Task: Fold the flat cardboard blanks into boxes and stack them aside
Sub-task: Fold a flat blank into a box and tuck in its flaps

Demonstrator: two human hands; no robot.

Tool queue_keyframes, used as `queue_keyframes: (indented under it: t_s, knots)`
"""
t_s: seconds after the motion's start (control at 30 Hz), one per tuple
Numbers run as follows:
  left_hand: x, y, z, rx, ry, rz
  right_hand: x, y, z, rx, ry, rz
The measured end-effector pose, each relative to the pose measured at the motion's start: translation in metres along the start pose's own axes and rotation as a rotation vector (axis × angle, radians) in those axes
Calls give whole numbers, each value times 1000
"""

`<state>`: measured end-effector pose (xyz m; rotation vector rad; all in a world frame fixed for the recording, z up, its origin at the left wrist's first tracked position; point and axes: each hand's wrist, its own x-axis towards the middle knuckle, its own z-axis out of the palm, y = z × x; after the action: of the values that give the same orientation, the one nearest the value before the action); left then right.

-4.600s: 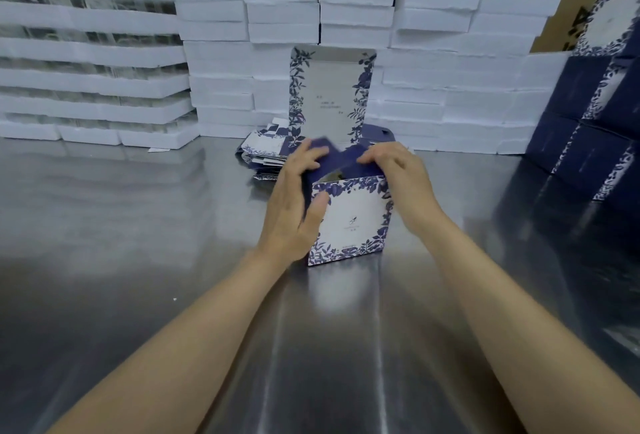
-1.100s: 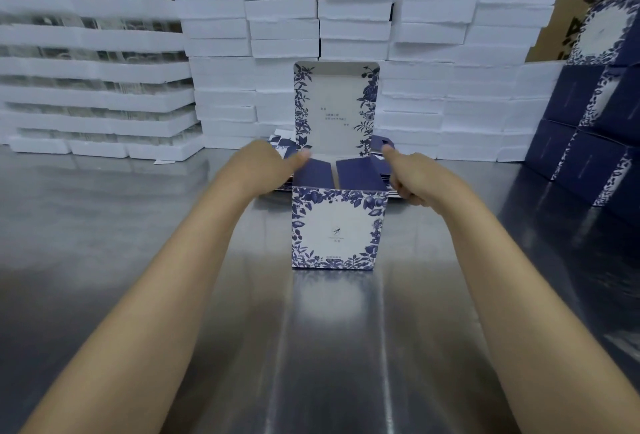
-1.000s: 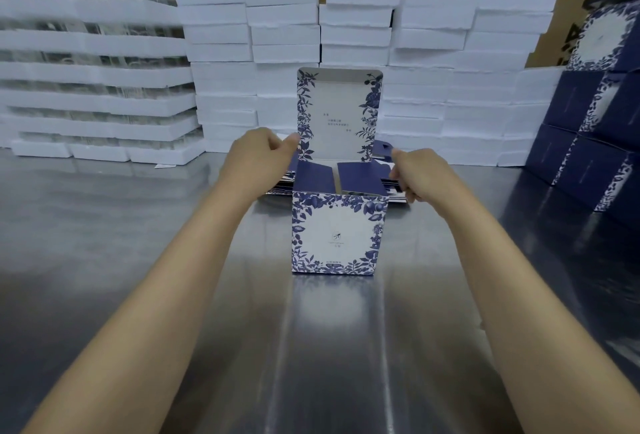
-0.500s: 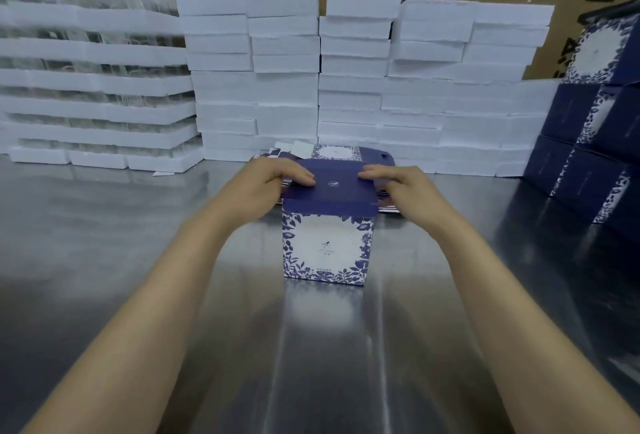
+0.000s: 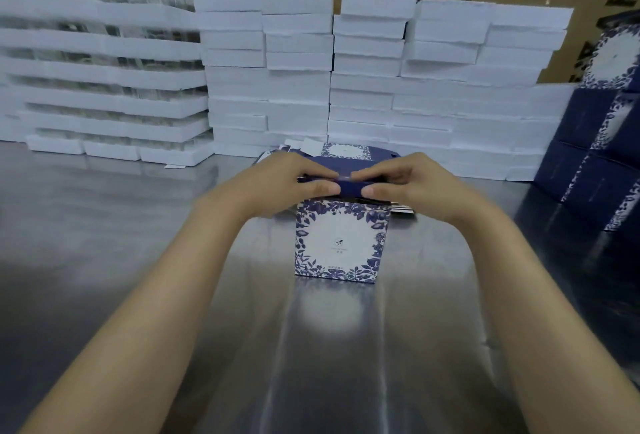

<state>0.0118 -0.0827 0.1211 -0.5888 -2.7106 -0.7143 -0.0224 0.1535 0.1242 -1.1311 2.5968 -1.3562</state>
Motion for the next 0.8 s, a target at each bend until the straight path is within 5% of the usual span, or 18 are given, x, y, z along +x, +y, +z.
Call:
queue_keyframes:
  t_s: [0.27, 0.67, 0.8]
  knots:
    - [2, 26, 3, -111, 506, 98, 7, -12, 10, -246, 397, -186]
    - [4, 39, 13, 43, 542, 49, 13, -9, 29, -508, 602, -265]
    - [7, 38, 16, 216, 559, -28, 16, -9, 30, -554, 540, -244]
